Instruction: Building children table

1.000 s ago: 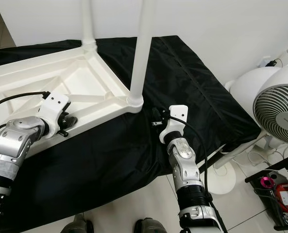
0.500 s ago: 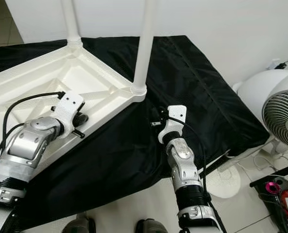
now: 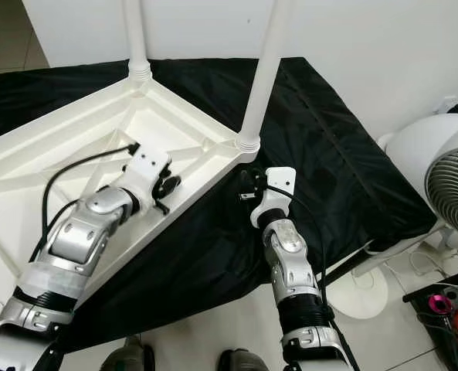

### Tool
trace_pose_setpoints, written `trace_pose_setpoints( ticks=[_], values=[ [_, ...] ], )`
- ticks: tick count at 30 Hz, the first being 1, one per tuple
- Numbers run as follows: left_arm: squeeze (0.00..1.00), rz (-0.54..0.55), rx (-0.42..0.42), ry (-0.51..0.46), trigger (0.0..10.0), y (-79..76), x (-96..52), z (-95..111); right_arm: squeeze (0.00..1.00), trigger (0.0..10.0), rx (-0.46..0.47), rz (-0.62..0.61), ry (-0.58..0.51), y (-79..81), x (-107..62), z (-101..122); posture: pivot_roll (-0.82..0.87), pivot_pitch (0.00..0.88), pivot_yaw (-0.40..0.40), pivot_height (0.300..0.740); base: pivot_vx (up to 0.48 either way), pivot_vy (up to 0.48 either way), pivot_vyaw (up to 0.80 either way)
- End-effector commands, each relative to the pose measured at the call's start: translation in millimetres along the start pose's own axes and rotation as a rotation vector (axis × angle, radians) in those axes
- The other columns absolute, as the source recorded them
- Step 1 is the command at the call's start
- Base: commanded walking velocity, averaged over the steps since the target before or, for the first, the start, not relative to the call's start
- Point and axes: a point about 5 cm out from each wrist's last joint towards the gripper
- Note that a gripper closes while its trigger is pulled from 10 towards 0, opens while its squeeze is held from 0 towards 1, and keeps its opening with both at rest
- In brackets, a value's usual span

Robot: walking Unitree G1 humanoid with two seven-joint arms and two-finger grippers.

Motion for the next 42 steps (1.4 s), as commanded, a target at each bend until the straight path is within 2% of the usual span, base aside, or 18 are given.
trace_pose_setpoints(
  ticks=[1,3,4,6,7,8,9,11,18,20,21,25,27,30,32,36,40,42],
  values=[
    [0.07,0.107,-0.018,-0.025,10.0,7.0,-1.2,5.9,0.00,10.0,-0.010,-0.006,0.008,0.0,-1.2,-3.9,0.02,0.075,-0.042,0.740,0.000,0.000,0.00],
    [0.07,0.122,-0.028,-0.046,10.0,9.5,-2.5,8.5,0.00,10.0,-0.010,-0.005,0.008,0.2,-1.1,-4.0,0.03,0.074,-0.043,0.740,0.000,0.000,0.00],
    [0.00,0.125,-0.053,-0.083,10.0,11.6,-5.4,12.3,0.00,10.0,-0.010,-0.005,0.008,0.5,-1.2,-4.2,0.03,0.074,-0.042,0.740,0.000,0.000,0.00],
    [0.00,0.125,-0.053,-0.083,10.0,11.6,-5.4,12.3,0.00,10.0,-0.010,-0.005,0.008,0.5,-1.2,-4.2,0.03,0.074,-0.042,0.740,0.000,0.000,0.00],
    [0.00,0.117,-0.090,-0.132,10.0,13.4,-10.2,17.5,0.00,10.0,-0.010,-0.004,0.007,0.8,-1.3,-4.4,0.03,0.073,-0.043,0.740,0.000,0.000,0.00],
    [0.00,0.061,-0.125,-0.207,10.0,12.7,-22.4,22.8,0.00,10.0,-0.016,0.000,0.005,2.1,-1.6,-5.1,0.03,0.075,-0.043,0.740,0.000,0.000,0.00],
    [0.00,0.061,-0.125,-0.207,10.0,12.7,-22.4,22.8,0.00,10.0,-0.016,0.000,0.005,2.1,-1.6,-5.1,0.03,0.075,-0.043,0.740,0.000,0.000,0.00],
    [0.00,-0.003,-0.127,-0.237,10.0,6.8,-31.9,22.7,0.00,10.0,-0.014,0.003,0.007,2.9,-1.8,-6.0,0.04,0.076,-0.046,0.740,0.000,0.000,0.00],
    [0.00,-0.110,-0.180,-0.251,10.0,-10.3,-51.2,14.0,0.00,10.0,-0.022,0.021,0.007,6.8,-1.0,-7.6,0.06,0.076,-0.056,0.740,0.000,0.000,0.00],
    [0.00,-0.175,-0.170,-0.216,10.0,-28.6,-68.3,-1.6,0.00,10.0,-0.023,0.045,0.015,12.4,0.6,-10.4,0.07,0.072,-0.068,0.740,0.000,0.000,0.00],
    [0.00,-0.175,-0.170,-0.216,10.0,-28.6,-68.3,-1.6,0.00,10.0,-0.023,0.045,0.015,12.4,0.6,-10.4,0.07,0.072,-0.068,0.740,0.000,0.000,0.00],
    [0.00,-0.223,-0.194,-0.231,10.0,-40.8,-89.2,-14.1,0.00,10.0,-0.022,0.073,0.017,18.8,5.0,-11.0,0.09,0.067,-0.081,0.740,0.000,0.000,0.00],
    [0.00,-0.250,-0.214,-0.220,10.0,-44.2,-95.1,-17.9,0.00,10.0,-0.023,0.077,0.017,19.5,6.1,-10.8,0.09,0.067,-0.081,0.740,0.000,0.000,0.00],
    [0.00,-0.251,-0.207,-0.200,10.0,-45.4,-100.4,-23.4,0.00,10.0,-0.023,0.081,0.014,20.3,7.5,-9.9,0.10,0.070,-0.087,0.740,0.000,0.000,0.00],
    [0.00,-0.235,-0.226,-0.181,10.0,-44.1,-110.9,-31.0,0.00,10.0,-0.022,0.089,0.013,21.8,9.7,-9.0,0.11,0.079,-0.096,0.740,0.000,0.000,0.00],
    [0.00,-0.212,-0.222,-0.182,10.0,-42.2,-120.3,-33.2,0.00,10.0,-0.021,0.096,0.014,22.5,10.6,-9.2,0.12,0.084,-0.105,0.740,0.000,0.000,0.00],
    [0.00,-0.072,-0.189,-0.253,10.0,-34.4,-133.7,-27.5,0.00,10.0,-0.021,0.109,0.023,24.9,12.2,-11.5,0.13,0.098,-0.114,0.740,0.000,0.000,0.00],
    [0.00,-0.064,-0.199,-0.235,10.0,-36.2,-136.8,-29.5,0.00,10.0,-0.021,0.118,0.027,27.0,13.6,-12.3,0.15,0.104,-0.121,0.740,0.000,0.000,0.00]
  ],
)
Point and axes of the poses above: a point about 5 cm out from each wrist's last joint towards the gripper, its own x axis pointing out of the wrist towards the gripper, its own z axis along the axis of the wrist's last joint, y = z × x, and after that the axes turned 11 degrees about x, right-handed
